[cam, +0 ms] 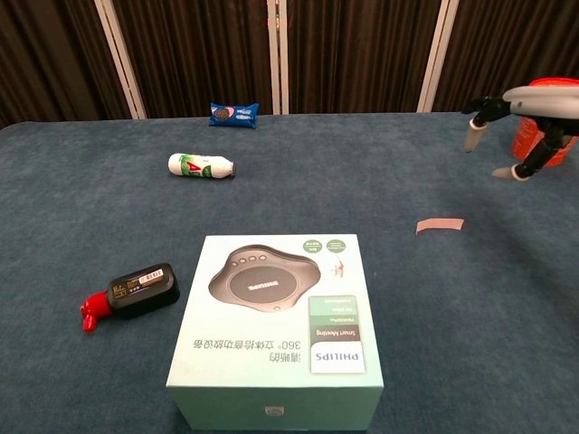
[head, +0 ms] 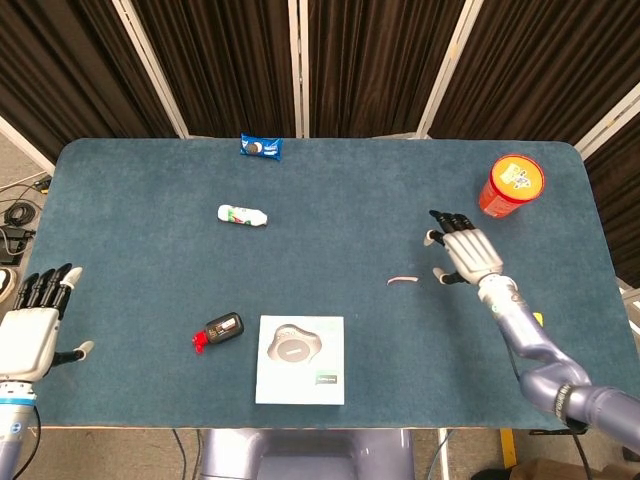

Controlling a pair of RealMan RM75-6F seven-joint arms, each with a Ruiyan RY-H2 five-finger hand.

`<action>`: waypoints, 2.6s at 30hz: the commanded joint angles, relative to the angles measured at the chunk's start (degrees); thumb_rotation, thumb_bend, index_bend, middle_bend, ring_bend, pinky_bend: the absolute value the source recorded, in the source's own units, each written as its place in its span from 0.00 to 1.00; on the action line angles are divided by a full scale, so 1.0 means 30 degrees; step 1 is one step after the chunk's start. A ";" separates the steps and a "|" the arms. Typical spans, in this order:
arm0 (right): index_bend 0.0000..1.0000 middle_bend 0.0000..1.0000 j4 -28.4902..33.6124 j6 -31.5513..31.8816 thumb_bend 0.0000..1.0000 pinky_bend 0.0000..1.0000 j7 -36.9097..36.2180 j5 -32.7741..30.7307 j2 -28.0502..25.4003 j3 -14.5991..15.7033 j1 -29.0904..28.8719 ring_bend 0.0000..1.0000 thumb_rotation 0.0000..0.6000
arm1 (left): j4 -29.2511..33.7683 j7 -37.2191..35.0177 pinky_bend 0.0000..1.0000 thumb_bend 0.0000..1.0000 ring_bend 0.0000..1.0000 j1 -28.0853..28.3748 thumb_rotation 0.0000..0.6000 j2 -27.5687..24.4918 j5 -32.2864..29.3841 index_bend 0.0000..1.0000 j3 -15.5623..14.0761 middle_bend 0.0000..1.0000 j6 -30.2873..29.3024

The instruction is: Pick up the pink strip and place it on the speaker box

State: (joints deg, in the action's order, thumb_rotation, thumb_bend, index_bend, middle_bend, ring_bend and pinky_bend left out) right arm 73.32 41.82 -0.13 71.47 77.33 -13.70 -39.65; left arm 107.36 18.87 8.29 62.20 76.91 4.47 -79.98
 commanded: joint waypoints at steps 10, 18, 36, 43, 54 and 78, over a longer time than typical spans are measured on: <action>0.45 0.00 -0.3459 -0.1033 0.27 0.00 -0.0515 0.0252 0.3217 0.1127 -0.1133 0.00 1.00 | -0.0422 0.0416 0.00 0.00 0.00 0.0442 1.00 0.0366 -0.1046 0.00 0.0122 0.00 0.0639; 0.48 0.00 -0.4856 -0.0693 0.29 0.00 -0.0917 0.0803 0.4335 0.1592 -0.1262 0.00 1.00 | -0.0322 0.0092 0.00 0.00 0.00 0.0471 1.00 0.0182 -0.1054 0.00 0.0009 0.00 0.0677; 0.63 0.01 -0.6659 -0.0772 0.45 0.00 -0.1451 0.1083 0.5482 0.1893 -0.1549 0.00 1.00 | -0.0442 0.0195 0.00 0.00 0.00 0.0612 1.00 0.0296 -0.1305 0.00 -0.0060 0.00 0.0706; 0.64 0.02 -0.4208 0.1218 0.46 0.00 -0.1592 0.2615 0.3810 0.1902 -0.1493 0.00 1.00 | -0.0396 0.0148 0.00 0.00 0.00 0.0720 1.00 0.0304 -0.1328 0.00 -0.0115 0.00 0.0862; 0.64 0.02 0.4160 0.3380 0.46 0.00 0.2621 0.5120 -0.0822 0.1934 -0.1819 0.00 1.00 | -0.0152 -0.0534 0.00 0.00 0.00 0.0723 1.00 -0.0025 -0.0901 0.00 -0.0279 0.00 0.0916; 0.64 0.04 1.1082 0.1672 0.48 0.00 1.5471 -0.0788 0.1008 0.1439 -0.4583 0.00 1.00 | 0.0024 -0.1853 0.00 0.00 0.00 0.0718 1.00 -0.0693 -0.0689 0.00 -0.0339 0.00 0.1053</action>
State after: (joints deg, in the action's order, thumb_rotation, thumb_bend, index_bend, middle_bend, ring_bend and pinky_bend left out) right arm 106.30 46.55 44.22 71.32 78.84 -9.33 -52.36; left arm 107.42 13.33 10.45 60.14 74.85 3.45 -76.82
